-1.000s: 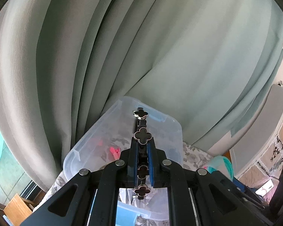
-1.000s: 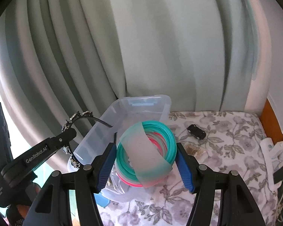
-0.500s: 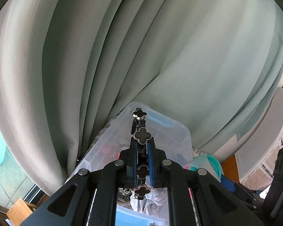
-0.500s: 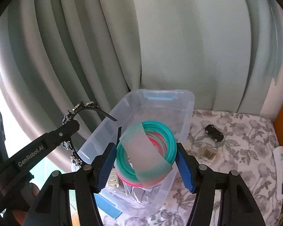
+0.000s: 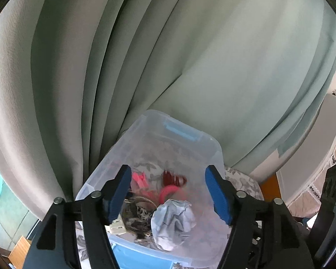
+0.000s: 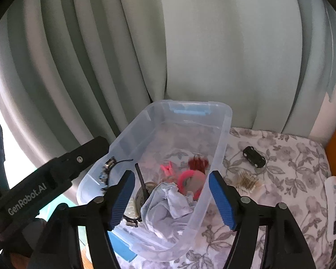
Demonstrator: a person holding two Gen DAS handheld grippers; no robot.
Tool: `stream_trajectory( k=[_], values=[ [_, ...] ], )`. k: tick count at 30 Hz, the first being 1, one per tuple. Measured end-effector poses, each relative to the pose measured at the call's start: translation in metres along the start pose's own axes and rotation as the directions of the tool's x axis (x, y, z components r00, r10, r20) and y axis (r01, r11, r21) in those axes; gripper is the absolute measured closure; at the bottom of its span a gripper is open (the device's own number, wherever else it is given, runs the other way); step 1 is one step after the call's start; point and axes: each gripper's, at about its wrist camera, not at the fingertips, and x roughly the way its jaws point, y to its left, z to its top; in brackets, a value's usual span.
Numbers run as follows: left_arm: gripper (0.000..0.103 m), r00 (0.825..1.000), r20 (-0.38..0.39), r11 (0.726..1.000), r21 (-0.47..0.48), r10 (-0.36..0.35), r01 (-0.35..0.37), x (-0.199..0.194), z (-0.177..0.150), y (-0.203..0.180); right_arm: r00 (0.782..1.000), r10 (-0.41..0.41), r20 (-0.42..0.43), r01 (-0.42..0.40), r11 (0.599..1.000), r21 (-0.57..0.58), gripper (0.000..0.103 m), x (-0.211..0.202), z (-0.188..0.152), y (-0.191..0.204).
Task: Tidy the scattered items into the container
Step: 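Open both grippers to drop the headband and coil into the box, then withdraw both grippers from the box toward the cotton swab pack and toy car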
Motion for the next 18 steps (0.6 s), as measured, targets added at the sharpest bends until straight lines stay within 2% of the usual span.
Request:
stream_trajectory(
  k=[8, 15, 18],
  values=[
    [0.022, 1.0, -0.018, 1.0, 0.005, 0.023, -0.023, -0.001, -0.007, -0.001, 1.0, -0.003, -0.001, 0.003, 1.0, 0.03, 0.018, -0.004, -0.004, -0.009],
    [0.015, 1.0, -0.012, 0.999, 0.028, 0.027, -0.027, -0.007, -0.008, -0.014, 1.0, -0.002, 0.02, 0.001, 0.997, 0.073, 0.001, -0.014, -0.007, -0.021],
    [0.014, 0.999, -0.007, 0.999, 0.042, 0.034, -0.033, -0.009, -0.009, -0.02, 0.999, -0.008, 0.032, 0.004, 0.995, 0.101, 0.0, -0.02, -0.008, -0.03]
  ],
)
